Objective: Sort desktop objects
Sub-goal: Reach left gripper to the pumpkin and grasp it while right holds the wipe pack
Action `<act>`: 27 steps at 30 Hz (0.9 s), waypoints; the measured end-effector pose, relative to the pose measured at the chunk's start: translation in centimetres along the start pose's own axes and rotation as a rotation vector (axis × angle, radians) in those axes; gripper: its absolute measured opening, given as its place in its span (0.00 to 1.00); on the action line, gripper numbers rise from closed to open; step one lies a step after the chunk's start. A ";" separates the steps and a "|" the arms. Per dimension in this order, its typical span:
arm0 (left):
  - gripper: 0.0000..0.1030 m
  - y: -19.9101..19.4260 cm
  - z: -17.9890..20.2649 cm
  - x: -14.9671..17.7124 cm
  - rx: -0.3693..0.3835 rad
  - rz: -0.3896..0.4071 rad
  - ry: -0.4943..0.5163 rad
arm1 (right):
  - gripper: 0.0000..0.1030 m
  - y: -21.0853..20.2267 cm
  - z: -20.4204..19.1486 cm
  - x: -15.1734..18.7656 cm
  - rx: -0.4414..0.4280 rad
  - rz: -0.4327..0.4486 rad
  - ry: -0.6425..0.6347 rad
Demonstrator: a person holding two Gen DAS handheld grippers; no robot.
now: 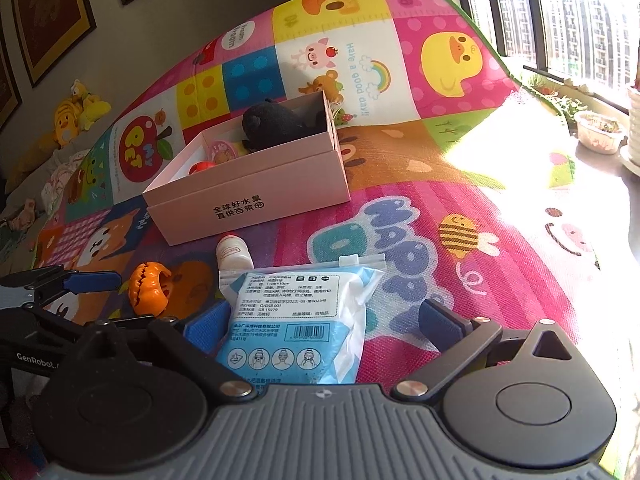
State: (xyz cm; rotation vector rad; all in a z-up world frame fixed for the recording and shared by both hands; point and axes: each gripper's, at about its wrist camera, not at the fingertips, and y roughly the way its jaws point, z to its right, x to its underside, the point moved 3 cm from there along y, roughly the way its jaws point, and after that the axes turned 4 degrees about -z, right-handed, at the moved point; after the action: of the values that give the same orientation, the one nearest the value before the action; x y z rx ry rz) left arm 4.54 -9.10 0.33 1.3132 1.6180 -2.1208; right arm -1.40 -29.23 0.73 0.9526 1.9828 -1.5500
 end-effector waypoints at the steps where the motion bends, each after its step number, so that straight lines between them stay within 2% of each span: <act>1: 1.00 0.3 -0.2 -0.1 0.003 -0.007 -0.009 | 0.98 0.0 0.0 0.0 0.000 0.000 0.001; 5: 1.00 0.7 0.7 0.5 0.069 -0.044 -0.003 | 0.98 0.0 0.1 0.0 -0.001 0.000 0.005; 9: 1.00 -0.5 3.0 1.5 0.206 -0.051 0.061 | 0.99 0.0 0.1 0.0 0.000 0.001 0.010; 11: 1.00 -1.3 4.0 1.8 0.234 -0.030 0.113 | 1.00 0.0 0.2 0.0 0.003 0.003 0.013; 14: 1.00 -1.5 4.2 1.7 0.151 -0.006 0.141 | 1.00 0.0 0.2 0.0 0.006 0.004 0.017; 16: 1.00 -0.9 3.4 1.3 0.038 -0.027 0.093 | 1.00 -0.1 0.2 0.0 0.007 0.005 0.018; 18: 1.00 -0.2 2.4 1.0 -0.022 -0.043 0.030 | 1.00 -0.1 0.2 0.0 0.007 0.006 0.018; 22: 1.00 0.4 1.5 0.4 0.008 -0.047 -0.093 | 1.00 -0.1 0.3 -0.1 0.010 0.006 0.022; 24: 1.00 0.7 1.6 0.0 0.027 -0.039 -0.110 | 1.00 -0.1 0.4 -0.1 0.011 0.009 0.026; 27: 1.00 1.5 1.9 -0.5 0.018 -0.031 -0.095 | 1.00 -0.2 0.6 -0.1 0.011 0.012 0.037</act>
State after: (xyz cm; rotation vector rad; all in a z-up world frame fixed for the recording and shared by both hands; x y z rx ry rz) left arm 4.71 -11.51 -0.37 1.1806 1.5950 -2.1846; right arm -1.50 -29.82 0.78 1.0021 1.9917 -1.5493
